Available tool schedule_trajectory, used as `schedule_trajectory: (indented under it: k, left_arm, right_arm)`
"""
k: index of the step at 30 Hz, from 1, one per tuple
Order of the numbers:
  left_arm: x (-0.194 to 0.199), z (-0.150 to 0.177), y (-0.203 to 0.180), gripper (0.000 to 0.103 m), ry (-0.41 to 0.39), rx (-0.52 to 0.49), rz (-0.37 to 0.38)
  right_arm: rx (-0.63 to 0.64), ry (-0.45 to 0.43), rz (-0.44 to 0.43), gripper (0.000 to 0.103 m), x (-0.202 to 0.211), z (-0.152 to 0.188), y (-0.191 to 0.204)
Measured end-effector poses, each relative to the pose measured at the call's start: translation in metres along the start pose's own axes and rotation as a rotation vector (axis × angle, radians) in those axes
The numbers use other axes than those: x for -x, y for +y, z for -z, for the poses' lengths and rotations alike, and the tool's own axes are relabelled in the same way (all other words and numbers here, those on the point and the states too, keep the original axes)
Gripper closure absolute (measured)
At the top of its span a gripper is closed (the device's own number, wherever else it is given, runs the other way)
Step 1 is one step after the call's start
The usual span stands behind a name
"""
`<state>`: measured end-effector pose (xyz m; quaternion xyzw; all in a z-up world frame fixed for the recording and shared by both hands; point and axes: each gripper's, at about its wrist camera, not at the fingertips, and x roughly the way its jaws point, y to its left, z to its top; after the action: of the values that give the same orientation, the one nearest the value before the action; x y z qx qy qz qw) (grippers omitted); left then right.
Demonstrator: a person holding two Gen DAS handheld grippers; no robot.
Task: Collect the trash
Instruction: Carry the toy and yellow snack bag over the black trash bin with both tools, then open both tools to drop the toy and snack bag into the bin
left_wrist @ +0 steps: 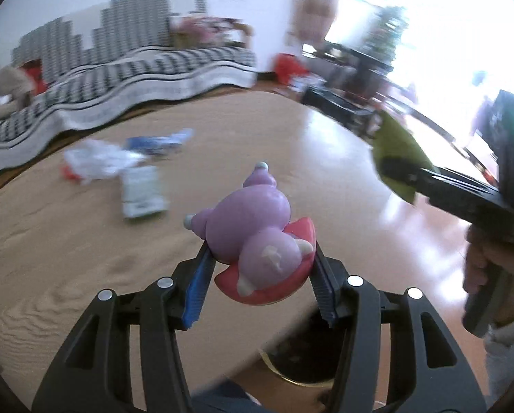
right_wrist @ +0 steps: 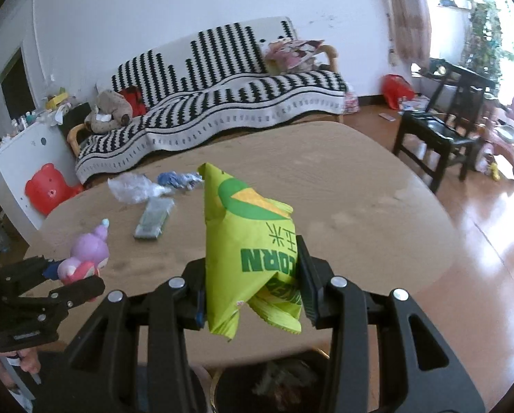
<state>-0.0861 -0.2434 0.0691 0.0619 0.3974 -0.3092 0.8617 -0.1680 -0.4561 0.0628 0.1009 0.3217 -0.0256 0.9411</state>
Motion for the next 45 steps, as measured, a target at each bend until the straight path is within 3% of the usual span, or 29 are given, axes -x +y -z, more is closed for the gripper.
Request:
schedule_trajectory:
  k: [3, 9, 15, 21, 25, 31, 39, 42, 44, 45]
  left_arm:
    - [-0.002, 0.009, -0.040, 0.051, 0.038, -0.040, 0.073]
    - [-0.037, 0.057, -0.095, 0.050, 0.149, -0.064, 0.106]
    - [-0.101, 0.103, -0.117, 0.050, 0.300, 0.004, 0.103]
    - [-0.160, 0.137, -0.129, 0.051, 0.403, -0.084, 0.011]
    - [-0.191, 0.149, -0.115, 0.051, 0.480, -0.049, -0.005]
    - [-0.201, 0.148, -0.098, 0.051, 0.503, -0.001, 0.000]
    - [-0.203, 0.146, -0.104, 0.050, 0.498, 0.000, -0.002]
    - [-0.204, 0.147, -0.110, 0.042, 0.499, -0.041, -0.002]
    - [-0.197, 0.146, -0.118, 0.006, 0.469, -0.081, -0.009]
    - [-0.191, 0.144, -0.121, 0.006, 0.444, -0.092, -0.009]
  right_arm:
    - [-0.029, 0.009, 0.010, 0.062, 0.029, 0.023, -0.022]
    - [-0.091, 0.118, -0.010, 0.062, 0.043, 0.099, -0.052]
    - [-0.226, 0.283, -0.002, 0.062, -0.005, 0.164, -0.088]
    - [-0.331, 0.428, -0.032, 0.062, -0.066, 0.212, -0.106]
    - [-0.397, 0.483, -0.044, 0.062, -0.093, 0.227, -0.114]
    - [-0.378, 0.514, -0.050, 0.062, -0.110, 0.228, -0.106]
    - [-0.393, 0.528, -0.037, 0.062, -0.119, 0.219, -0.109]
    - [-0.445, 0.546, -0.082, 0.053, -0.118, 0.217, -0.112]
    - [-0.474, 0.529, -0.087, 0.014, -0.111, 0.212, -0.116]
    - [-0.475, 0.507, -0.085, 0.011, -0.104, 0.207, -0.118]
